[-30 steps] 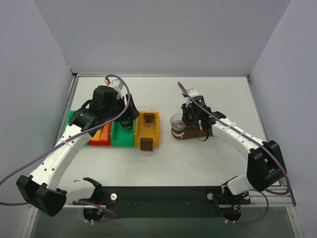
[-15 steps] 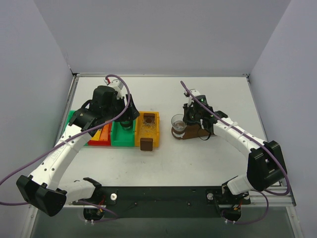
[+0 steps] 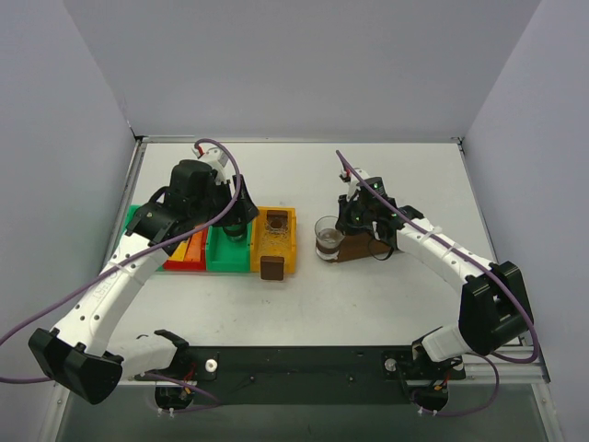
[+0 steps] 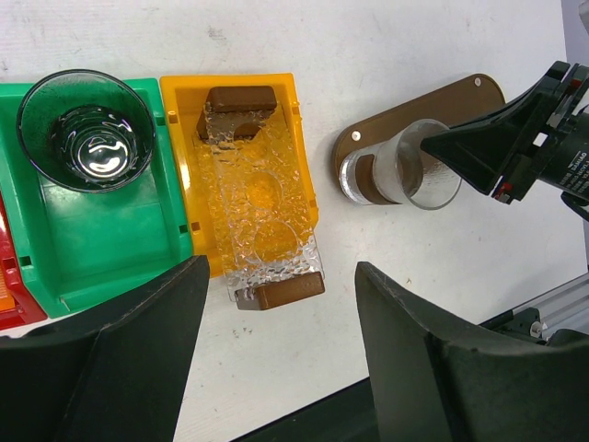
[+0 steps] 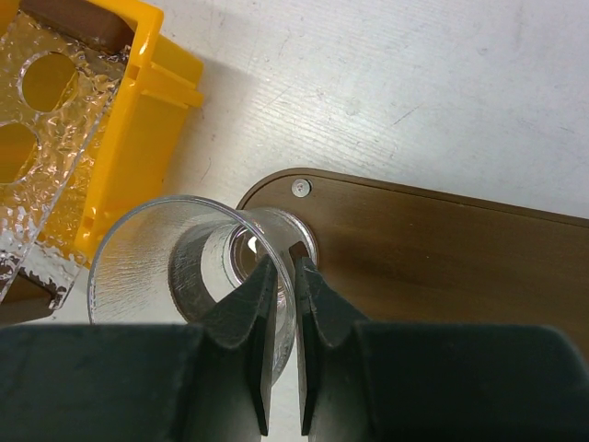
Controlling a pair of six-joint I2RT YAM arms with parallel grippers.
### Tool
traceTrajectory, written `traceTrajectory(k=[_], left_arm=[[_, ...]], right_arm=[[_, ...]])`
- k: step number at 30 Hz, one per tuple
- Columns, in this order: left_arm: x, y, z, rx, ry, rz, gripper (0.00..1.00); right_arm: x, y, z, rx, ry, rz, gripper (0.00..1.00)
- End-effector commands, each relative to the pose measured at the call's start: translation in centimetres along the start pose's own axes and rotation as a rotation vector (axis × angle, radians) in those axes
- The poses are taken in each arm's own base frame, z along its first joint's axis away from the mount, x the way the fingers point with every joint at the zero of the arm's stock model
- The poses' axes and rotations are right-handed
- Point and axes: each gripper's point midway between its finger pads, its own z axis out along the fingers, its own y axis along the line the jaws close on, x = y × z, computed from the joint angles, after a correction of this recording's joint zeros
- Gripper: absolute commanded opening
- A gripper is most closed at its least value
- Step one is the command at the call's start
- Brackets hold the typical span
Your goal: Prepare toiletry sets of a toothbrush and toothpaste on the tray
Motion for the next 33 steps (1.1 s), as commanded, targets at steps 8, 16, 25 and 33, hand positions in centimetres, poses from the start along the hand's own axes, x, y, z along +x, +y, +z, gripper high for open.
traceTrajectory(k=[8,16,25,33], left_arm=[[-1.7,-1.0,-0.7,0.046,-0.070,0.009,0.75],[-1.5,-0.8,-0.6,0.038,-0.062,0.010,0.75],[-1.6,-0.8,-0.6,0.040,-0.064,0.010,0.75],[-1.6,-0.8,-0.5,0.041,-0.064,0.010,0.75]], right_arm=[[-5.0,1.9,-1.4,-0.083,-0.159,-0.006,0.00],[-4.7,1.9,-0.4,-0.095,-0.147,-0.031,0.00],[-3.5,1.6,-0.3,-0.091,-0.121,-0.055,0.00],[-2.7,1.6,-0.3,-0.093,-0.101,-0.069,0.03]])
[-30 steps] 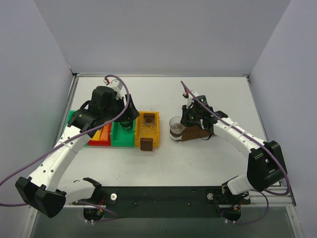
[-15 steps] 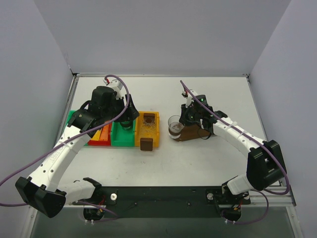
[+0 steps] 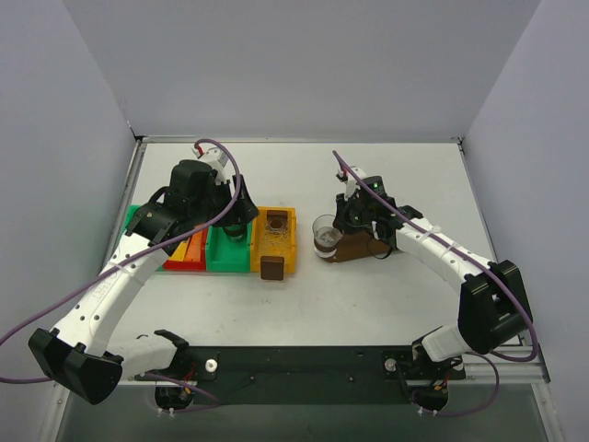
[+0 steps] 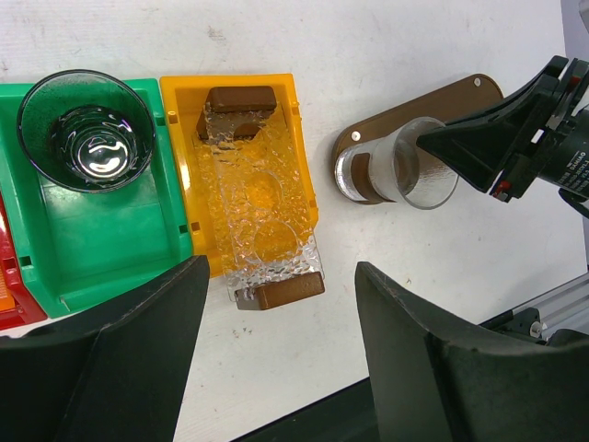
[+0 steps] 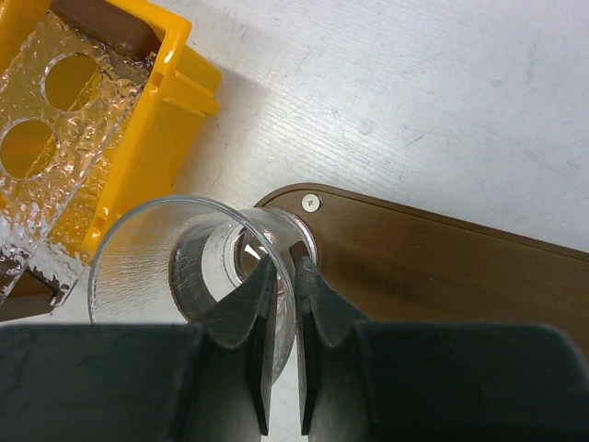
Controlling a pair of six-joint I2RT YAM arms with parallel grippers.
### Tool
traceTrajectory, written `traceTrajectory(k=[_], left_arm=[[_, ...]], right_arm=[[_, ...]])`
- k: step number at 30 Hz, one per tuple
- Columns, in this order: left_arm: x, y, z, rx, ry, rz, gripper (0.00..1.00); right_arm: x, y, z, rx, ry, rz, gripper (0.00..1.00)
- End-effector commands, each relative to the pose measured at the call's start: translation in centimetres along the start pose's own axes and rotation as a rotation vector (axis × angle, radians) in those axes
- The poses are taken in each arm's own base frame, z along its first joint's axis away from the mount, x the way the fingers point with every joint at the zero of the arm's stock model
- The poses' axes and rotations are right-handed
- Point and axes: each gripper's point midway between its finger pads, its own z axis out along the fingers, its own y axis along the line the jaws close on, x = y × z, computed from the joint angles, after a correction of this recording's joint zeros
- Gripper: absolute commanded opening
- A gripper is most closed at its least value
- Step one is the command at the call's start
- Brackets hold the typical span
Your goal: Prepare toiletry sets of a toothbrush and toothpaste on the tray
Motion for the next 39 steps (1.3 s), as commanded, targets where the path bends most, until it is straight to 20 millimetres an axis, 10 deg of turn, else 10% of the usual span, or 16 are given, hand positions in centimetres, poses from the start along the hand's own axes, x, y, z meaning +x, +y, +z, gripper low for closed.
traceTrajectory(k=[1,15,26,31,39], left_arm=[[-1.5,-0.8,-0.5,0.040,-0.061,0.010,0.75],[-1.4,-0.7,-0.5,0.038,-0.059,0.009,0.75],[-1.2,-0.6,-0.3,0.036,-0.053,0.007,0.75],[-1.1,-0.5,-0.3,0.036,-0.050,0.008,0.75],[-0.9,-0.3,-0.2,0.029,-0.045,0.017,0.75]], right_arm=[[-2.0,0.9,-0.5,-0.045,-0.072,-0.021,0.04],[-2.4,1.2,-1.0,-0.051,-0.070,-0.015,0.42],[-7.1,0.5,-6.4,-0.003,-0.236,0.058,0.58],[-7.0,-5.4,-7.8,0.170,-0.243,0.176,0.59],[-1.1,-15.4,-6.9,0.389,-0.092,0.378,0.44]])
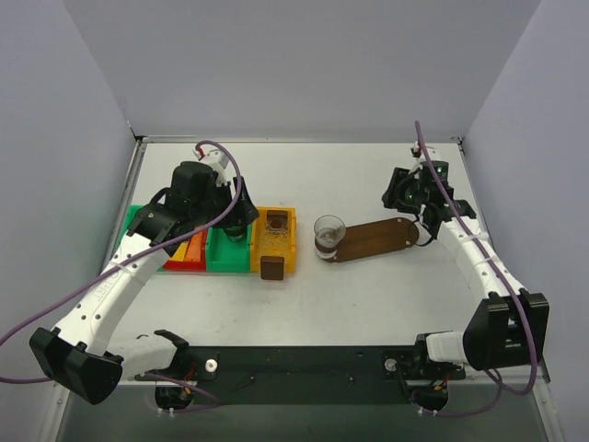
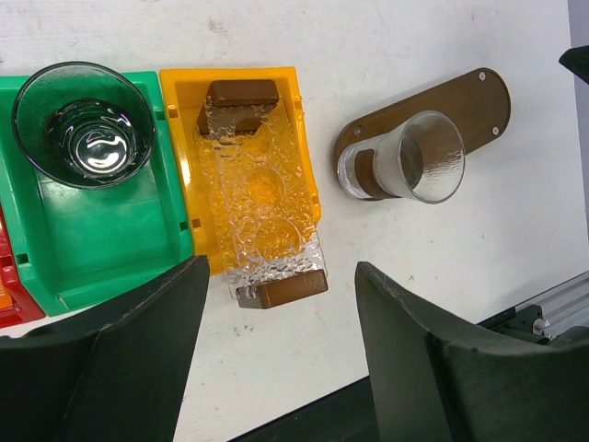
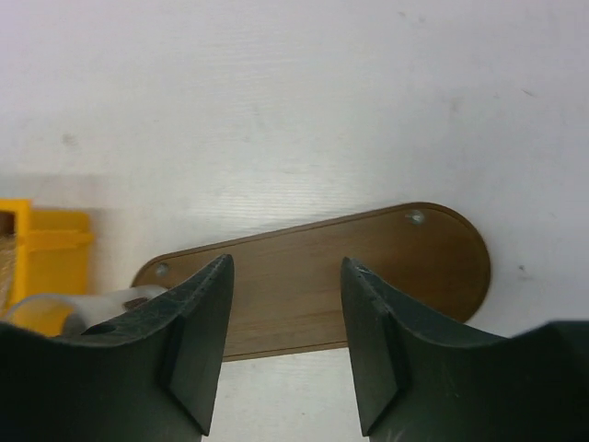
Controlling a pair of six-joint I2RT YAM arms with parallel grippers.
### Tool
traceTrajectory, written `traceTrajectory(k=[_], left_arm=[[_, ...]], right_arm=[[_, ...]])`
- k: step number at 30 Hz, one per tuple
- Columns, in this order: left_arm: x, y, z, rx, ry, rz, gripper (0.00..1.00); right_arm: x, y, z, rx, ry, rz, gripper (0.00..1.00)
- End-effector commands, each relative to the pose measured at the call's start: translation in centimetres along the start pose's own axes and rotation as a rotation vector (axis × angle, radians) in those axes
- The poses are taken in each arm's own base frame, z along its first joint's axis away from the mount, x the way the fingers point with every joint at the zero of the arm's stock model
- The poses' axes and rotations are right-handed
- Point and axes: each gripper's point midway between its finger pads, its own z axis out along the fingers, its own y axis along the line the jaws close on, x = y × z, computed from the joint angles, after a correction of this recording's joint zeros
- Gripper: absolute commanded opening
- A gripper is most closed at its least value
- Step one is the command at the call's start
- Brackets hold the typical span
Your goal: Prepare toiletry sets of a toothbrush and toothpaste on the tray
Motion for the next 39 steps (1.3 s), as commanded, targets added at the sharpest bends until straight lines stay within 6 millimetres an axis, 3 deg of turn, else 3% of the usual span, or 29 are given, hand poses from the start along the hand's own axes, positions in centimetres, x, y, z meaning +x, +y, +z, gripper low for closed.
traceTrajectory(k=[1,5,9,20,39], left_arm=[[-1.2,-0.4,-0.4,0.030,-0.051,0.020,0.75],[-1.1,-0.3,-0.3,0.029,-0.045,0.036,0.75],[-1.1,-0.1,-0.3,0.022,-0.037,0.049,0.75],[-1.0,0.5,-0.3,0.006,-0.039,0.054,0.75],[-1.2,0.9,0.2,0.002,-0.028,0.051,0.75]], right_arm=[[3.2,-5.7,1.3,0.154,0.116,0.082,0.40],[5.4,-10.3,2.2,0.284,0.219,0.085,0.35],[5.9,-12.9,2.8,0.337,0.280,0.091,0.35],[8.3,-16.5,4.3,0.345,0.398,0.118,0.28],[9.5,-15.6,5.5,0.246,0.433,0.152,0.15]])
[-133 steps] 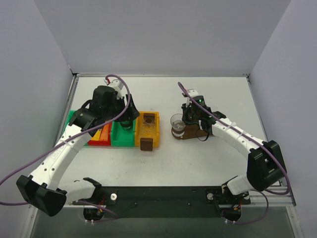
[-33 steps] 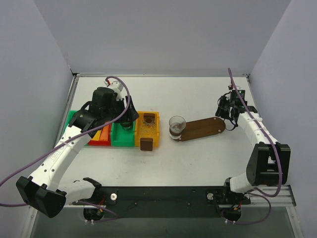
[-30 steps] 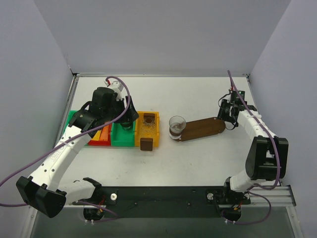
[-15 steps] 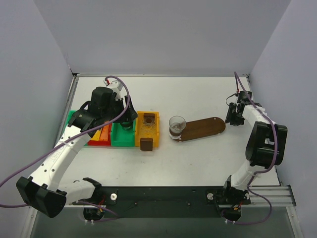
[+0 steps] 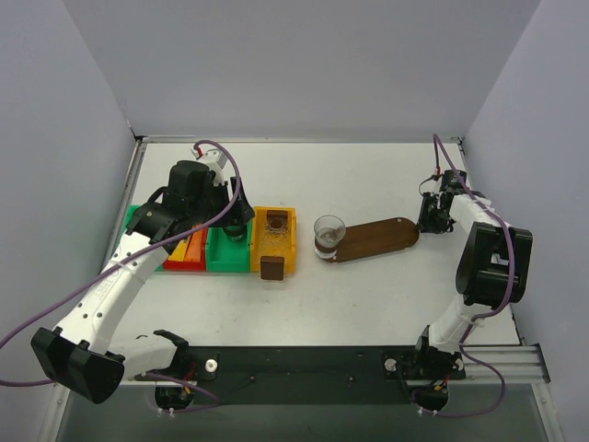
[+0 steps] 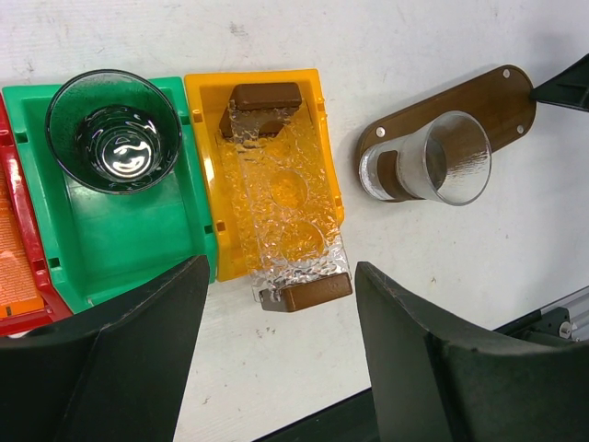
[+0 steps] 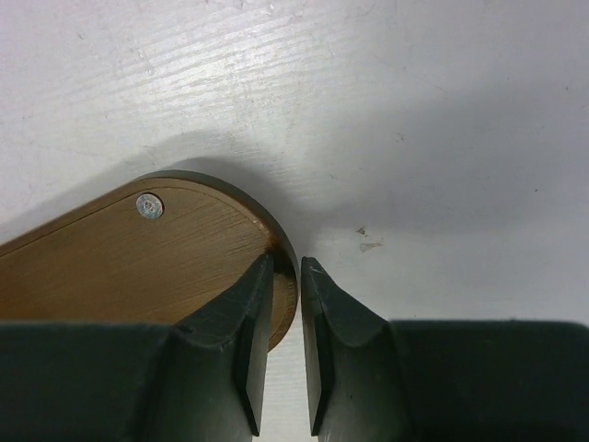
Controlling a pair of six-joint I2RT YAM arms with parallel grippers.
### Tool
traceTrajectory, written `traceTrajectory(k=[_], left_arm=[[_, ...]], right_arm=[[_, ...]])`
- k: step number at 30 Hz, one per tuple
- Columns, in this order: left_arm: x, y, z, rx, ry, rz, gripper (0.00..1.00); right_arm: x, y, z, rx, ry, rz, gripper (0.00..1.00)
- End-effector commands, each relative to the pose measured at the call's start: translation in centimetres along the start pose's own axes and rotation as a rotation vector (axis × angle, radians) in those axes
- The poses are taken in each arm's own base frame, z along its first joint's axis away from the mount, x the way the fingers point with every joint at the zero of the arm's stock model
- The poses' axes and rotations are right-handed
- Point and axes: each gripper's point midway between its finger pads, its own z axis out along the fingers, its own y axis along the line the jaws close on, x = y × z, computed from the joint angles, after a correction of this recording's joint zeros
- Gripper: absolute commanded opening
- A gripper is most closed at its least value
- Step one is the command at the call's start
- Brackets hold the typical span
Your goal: Prepare toiletry sets of a toothbrush and toothpaste on the tray
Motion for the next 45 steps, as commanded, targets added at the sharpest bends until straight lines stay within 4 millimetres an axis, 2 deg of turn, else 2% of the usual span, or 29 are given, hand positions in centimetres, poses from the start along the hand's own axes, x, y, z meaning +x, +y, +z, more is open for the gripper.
traceTrajectory(k=[1,6,15,45], left_arm=[[-1.1,-0.4,-0.1,0.023,-0.033,0.016,0.75],[-1.0,-0.2,0.1,0.018,-0.028,0.014,0.75],[-0.8,0.3,0.0,0.014,-0.029,0.014,0.75],[0.6,1.2,-1.1,0.026,-0.016,0.041,0.75]], right_arm=[[-0.5,0.2,-0.2,-0.020,-0.001,-0.001,0.13],[-0.1,0.3,-0.2,-0.020,0.007,-0.003,0.06],[0.9,-0.1,-0.6,-0.005,0.027,-0.002,0.01],[4.6,-0.9,-2.8,0.053,0.057,0.020,0.00]])
